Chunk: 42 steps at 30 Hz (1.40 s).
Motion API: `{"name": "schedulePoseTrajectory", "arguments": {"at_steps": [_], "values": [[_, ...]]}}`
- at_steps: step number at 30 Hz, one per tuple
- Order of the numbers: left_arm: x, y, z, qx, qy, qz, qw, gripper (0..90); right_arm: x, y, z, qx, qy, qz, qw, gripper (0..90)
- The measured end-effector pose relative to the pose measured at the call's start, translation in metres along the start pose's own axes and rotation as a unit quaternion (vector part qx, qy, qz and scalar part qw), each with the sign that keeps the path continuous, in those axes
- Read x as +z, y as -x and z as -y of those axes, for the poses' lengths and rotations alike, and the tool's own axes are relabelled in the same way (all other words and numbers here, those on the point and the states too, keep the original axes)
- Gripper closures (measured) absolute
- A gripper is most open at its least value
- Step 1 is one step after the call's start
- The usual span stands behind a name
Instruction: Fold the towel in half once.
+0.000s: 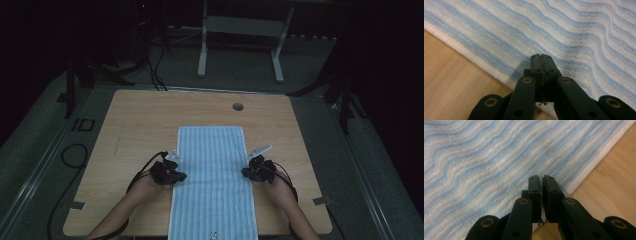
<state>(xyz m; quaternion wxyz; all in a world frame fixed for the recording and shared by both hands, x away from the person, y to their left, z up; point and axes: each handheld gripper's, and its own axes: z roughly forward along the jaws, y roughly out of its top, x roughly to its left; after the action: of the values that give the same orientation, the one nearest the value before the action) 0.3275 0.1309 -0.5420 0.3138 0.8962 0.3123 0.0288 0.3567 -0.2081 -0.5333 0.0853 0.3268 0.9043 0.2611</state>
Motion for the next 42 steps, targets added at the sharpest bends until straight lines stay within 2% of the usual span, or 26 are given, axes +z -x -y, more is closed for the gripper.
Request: {"name": "schedulePoseTrajectory", "arguments": {"at_steps": [10, 16, 21, 23, 24, 28, 29, 32, 34, 36, 38, 42], "values": [[-0.006, 0.024, 0.013, 0.014, -0.008, 0.012, 0.9998, 89.1, -0.011, -0.019, 0.022, 0.006, 0.015, -0.003, 0.9999, 84.2], [-0.009, 0.038, 0.020, 0.021, -0.017, 0.031, 0.9992, 88.3, -0.019, -0.034, 0.034, 0.005, 0.012, -0.005, 0.9999, 83.7], [-0.011, 0.039, 0.024, 0.015, -0.015, 0.048, 0.9986, 85.2, -0.021, -0.038, 0.037, 0.002, 0.010, -0.011, 0.9999, 80.7], [-0.013, 0.037, 0.021, 0.020, -0.019, 0.043, 0.9987, 82.6, -0.021, -0.038, 0.034, -0.002, 0.007, -0.010, 0.9999, 76.4], [-0.015, 0.034, 0.019, 0.021, -0.018, 0.040, 0.9988, 82.0, -0.023, -0.036, 0.032, -0.004, 0.007, -0.012, 0.9999, 76.4], [-0.026, 0.016, 0.007, 0.008, 0.000, 0.014, 0.9999, 79.3, -0.034, -0.022, 0.016, -0.007, 0.021, 0.002, 0.9998, 75.9], [-0.029, 0.007, 0.002, -0.001, 0.002, 0.003, 1.0000, 78.9, -0.036, -0.016, 0.011, -0.010, 0.025, 0.009, 0.9996, 75.7], [-0.030, -0.013, -0.009, -0.006, 0.001, -0.027, 0.9996, 74.1, -0.037, 0.007, -0.009, -0.009, 0.034, 0.009, 0.9993, 71.6], [-0.028, -0.029, -0.017, -0.014, 0.000, -0.042, 0.9990, 69.5, -0.031, 0.024, -0.023, -0.008, 0.039, 0.011, 0.9992, 70.2], [-0.024, -0.043, -0.025, -0.016, -0.004, -0.065, 0.9977, 65.3, -0.022, 0.040, -0.037, -0.003, 0.029, 0.014, 0.9995, 67.8], [-0.019, -0.057, -0.032, -0.028, -0.003, -0.068, 0.9973, 62.7, -0.012, 0.053, -0.049, 0.004, 0.036, 0.012, 0.9993, 63.4], [-0.008, -0.081, -0.043, -0.040, -0.002, -0.077, 0.9963, 61.3, 0.004, 0.073, -0.071, 0.021, 0.032, 0.027, 0.9989, 60.4]]}}
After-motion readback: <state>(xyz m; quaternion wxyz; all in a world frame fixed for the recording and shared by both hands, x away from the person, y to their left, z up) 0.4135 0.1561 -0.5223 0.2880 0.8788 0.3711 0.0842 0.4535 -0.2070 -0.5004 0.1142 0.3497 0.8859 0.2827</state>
